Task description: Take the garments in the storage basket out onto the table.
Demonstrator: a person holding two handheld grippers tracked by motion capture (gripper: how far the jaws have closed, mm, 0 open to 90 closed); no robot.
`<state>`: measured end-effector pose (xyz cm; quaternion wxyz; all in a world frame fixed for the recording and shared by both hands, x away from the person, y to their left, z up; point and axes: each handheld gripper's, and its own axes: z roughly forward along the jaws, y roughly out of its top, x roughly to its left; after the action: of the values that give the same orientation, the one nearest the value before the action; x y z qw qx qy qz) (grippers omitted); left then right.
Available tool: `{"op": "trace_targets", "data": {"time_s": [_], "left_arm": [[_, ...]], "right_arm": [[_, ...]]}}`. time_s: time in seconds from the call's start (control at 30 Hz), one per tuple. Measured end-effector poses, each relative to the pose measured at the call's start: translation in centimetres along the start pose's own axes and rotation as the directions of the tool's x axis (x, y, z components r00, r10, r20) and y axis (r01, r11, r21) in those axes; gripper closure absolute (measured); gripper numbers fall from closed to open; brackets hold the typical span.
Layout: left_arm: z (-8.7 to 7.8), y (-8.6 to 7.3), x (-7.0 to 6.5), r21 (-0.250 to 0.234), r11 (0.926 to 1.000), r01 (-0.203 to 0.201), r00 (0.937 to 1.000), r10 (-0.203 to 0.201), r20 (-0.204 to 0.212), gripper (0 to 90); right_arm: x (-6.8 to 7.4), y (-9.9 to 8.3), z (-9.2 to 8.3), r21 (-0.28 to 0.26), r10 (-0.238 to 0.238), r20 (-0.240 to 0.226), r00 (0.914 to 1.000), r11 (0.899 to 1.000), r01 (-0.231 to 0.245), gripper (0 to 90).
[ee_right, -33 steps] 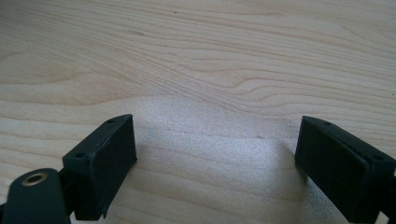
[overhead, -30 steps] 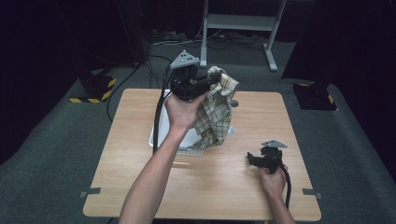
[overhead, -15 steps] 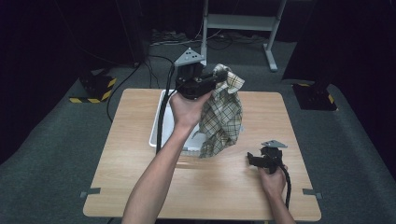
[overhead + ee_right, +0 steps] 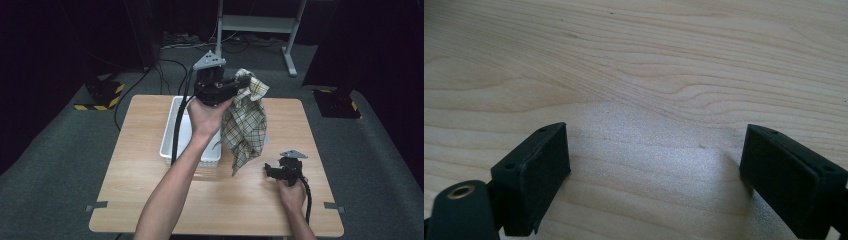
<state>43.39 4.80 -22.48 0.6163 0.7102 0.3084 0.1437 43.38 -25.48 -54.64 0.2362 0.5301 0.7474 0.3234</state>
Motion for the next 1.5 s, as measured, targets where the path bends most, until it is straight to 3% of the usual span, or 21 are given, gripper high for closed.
{"op": "trace_targets", "data": {"time_s": [0.93,1.1,1.5], "left_arm": [[2.7,-1.6,-0.3,0.045,0.9989,-0.011,0.9984,0.008,0.057,87.1],[3.2,-1.9,-0.5,0.057,0.998,-0.029,0.9978,0.025,0.061,87.1],[3.8,-3.5,0.5,0.081,0.9966,-0.015,0.999,0.011,0.042,87.0]], "right_arm": [[0.0,0.0,0.0,0.0,-0.004,0.0,1.0,1.0,0.004,11.6],[0.0,0.0,0.0,0.0,-0.004,0.0,1.0,1.0,0.004,11.7],[0.0,0.0,0.0,-0.001,-0.002,0.0,1.0,1.0,0.002,11.6]]}}
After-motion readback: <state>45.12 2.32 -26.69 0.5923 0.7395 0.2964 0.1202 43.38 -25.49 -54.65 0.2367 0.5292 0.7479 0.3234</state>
